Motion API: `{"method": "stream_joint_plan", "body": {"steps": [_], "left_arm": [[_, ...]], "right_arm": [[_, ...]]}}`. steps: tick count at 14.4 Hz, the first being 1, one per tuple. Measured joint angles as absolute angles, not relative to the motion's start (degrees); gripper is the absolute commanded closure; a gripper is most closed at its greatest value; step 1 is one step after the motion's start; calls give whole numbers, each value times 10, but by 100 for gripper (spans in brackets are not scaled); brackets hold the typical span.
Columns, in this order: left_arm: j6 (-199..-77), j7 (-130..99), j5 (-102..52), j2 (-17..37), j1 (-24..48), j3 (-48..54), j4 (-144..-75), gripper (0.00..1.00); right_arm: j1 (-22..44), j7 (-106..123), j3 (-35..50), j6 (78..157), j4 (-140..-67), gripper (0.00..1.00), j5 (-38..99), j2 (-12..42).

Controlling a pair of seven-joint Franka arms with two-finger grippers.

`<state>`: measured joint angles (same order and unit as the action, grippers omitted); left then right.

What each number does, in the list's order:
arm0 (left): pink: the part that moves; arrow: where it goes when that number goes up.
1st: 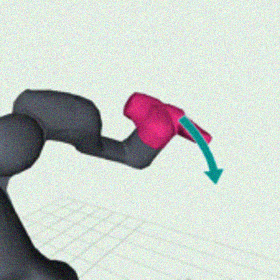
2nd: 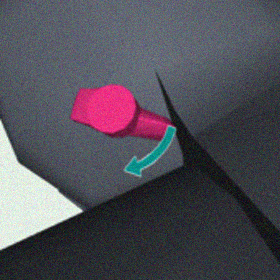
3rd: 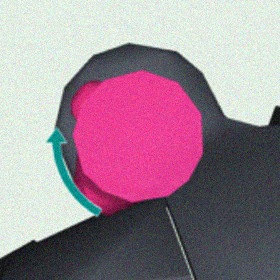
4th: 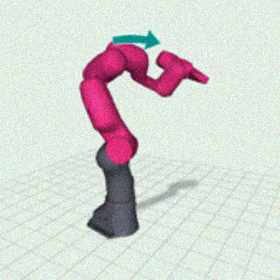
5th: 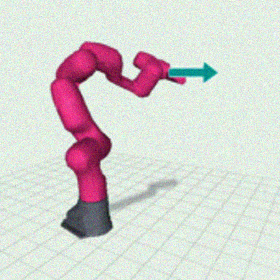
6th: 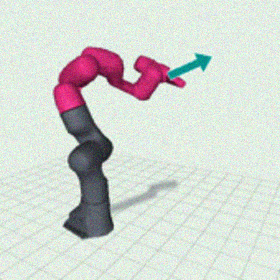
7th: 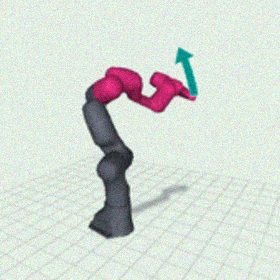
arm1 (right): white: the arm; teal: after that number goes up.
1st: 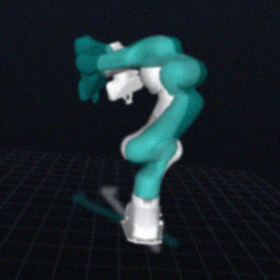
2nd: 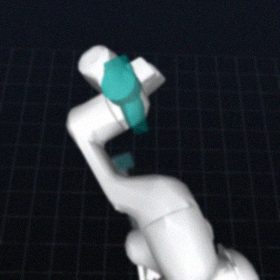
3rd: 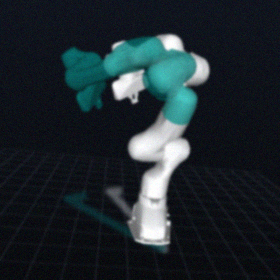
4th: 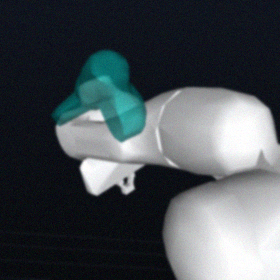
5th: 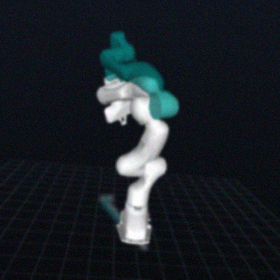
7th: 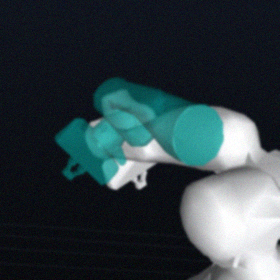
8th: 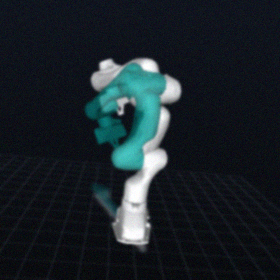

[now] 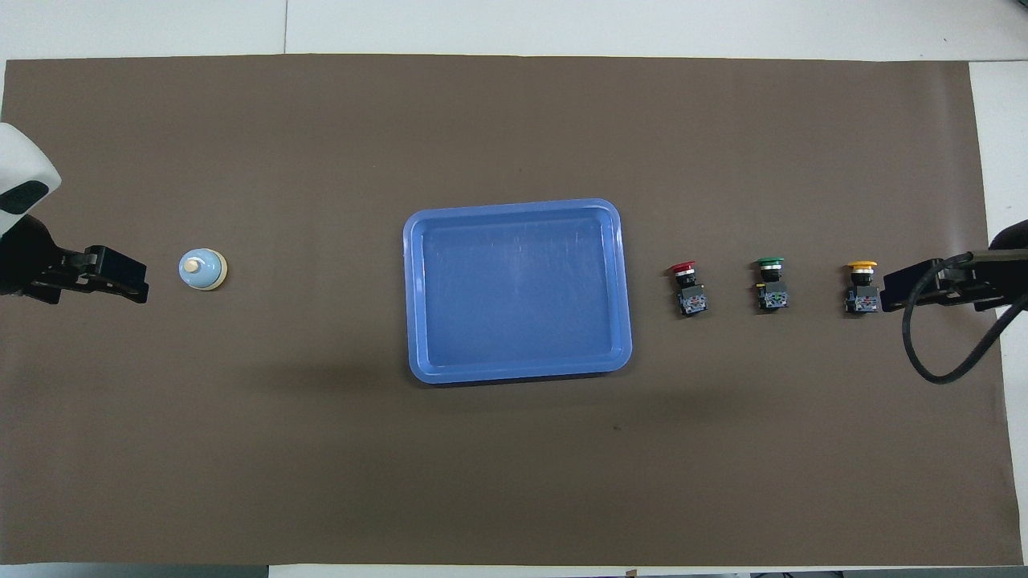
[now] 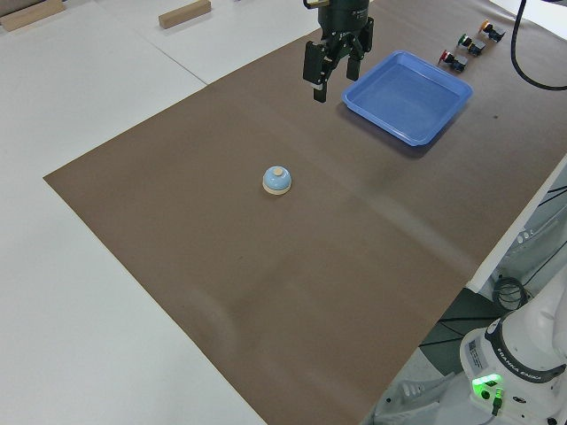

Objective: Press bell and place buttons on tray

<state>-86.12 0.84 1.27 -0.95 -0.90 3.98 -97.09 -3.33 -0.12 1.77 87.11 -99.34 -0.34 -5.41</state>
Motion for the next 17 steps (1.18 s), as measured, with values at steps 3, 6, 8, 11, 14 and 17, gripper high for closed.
{"method": "stream_joint_plan", "body": {"steps": [3,6,8,11,14,17], "left_arm": [[-850,8,13,-25,-9,38,-974,0],[-849,8,13,-28,-9,36,-975,0],[-849,8,13,-29,-9,37,-975,0],[-849,8,13,-30,-10,36,-975,0],[-850,8,13,-30,-11,33,-975,0],[-850,8,13,-30,-11,32,-975,0]], "right_arm": [[-53,7,18,905,-1000,0,-3,-53],[-82,35,17,946,-1020,0,-3,-46],[-101,56,17,963,-1030,0,-3,-29],[-130,116,17,1017,-1043,0,-3,15],[-144,140,16,1108,-1086,0,-3,49],[-144,140,17,1185,-1141,0,-4,68]]}}
